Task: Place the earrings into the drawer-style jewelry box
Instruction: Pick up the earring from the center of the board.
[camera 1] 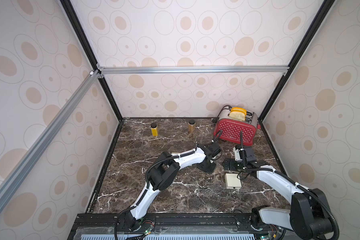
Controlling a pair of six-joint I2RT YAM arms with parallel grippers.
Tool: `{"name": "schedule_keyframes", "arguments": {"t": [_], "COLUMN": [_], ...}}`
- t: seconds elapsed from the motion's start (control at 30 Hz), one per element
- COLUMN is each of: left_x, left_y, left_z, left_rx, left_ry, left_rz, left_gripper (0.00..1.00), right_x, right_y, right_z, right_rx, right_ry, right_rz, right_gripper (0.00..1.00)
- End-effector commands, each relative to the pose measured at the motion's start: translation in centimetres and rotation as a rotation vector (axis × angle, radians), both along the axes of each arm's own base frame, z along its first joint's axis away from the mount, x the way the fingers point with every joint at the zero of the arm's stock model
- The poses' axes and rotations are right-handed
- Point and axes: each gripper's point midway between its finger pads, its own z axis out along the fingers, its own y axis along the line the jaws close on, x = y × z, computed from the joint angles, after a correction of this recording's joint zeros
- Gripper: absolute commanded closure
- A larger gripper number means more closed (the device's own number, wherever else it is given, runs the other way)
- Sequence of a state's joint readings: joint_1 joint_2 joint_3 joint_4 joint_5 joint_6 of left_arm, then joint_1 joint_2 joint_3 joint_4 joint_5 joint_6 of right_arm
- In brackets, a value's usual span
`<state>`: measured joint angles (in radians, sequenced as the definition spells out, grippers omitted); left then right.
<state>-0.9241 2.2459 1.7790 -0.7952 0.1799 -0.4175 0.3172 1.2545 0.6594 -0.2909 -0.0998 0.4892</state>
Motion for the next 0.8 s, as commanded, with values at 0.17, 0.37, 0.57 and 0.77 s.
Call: {"name": "schedule_keyframes", "arguments": {"t": [0.17,0.37,0.57,0.77], "left_x": [1.7,5.7,7.5,8.8], "left_y": [1.5,2.7,4.1,4.3], "left_z": [4.5,8.3,10.5,12.2], "left_rx": [-0.102,-0.528,-0.721,-0.890], "left_ry": [0.080,0.342,0.465,0.609], "left_rz": [0.209,0.608,0.747,0.816], "left_gripper": [1.00,1.00,1.00,1.00], "right_x": [-0.5,-0.8,0.0,1.3], "right_y": [2.6,6.9,11.2,14.3], "right_z": [1.9,4.9,7.1,8.5], "right_rx": [0.094,0.316,0.495,0.617], "right_ry": [-0.100,-0.230,-0.297,-0.314], "right_rz": [0.190,0.375,0.489,0.527], "right_gripper": [0.01,0.10,0.21,0.24]}}
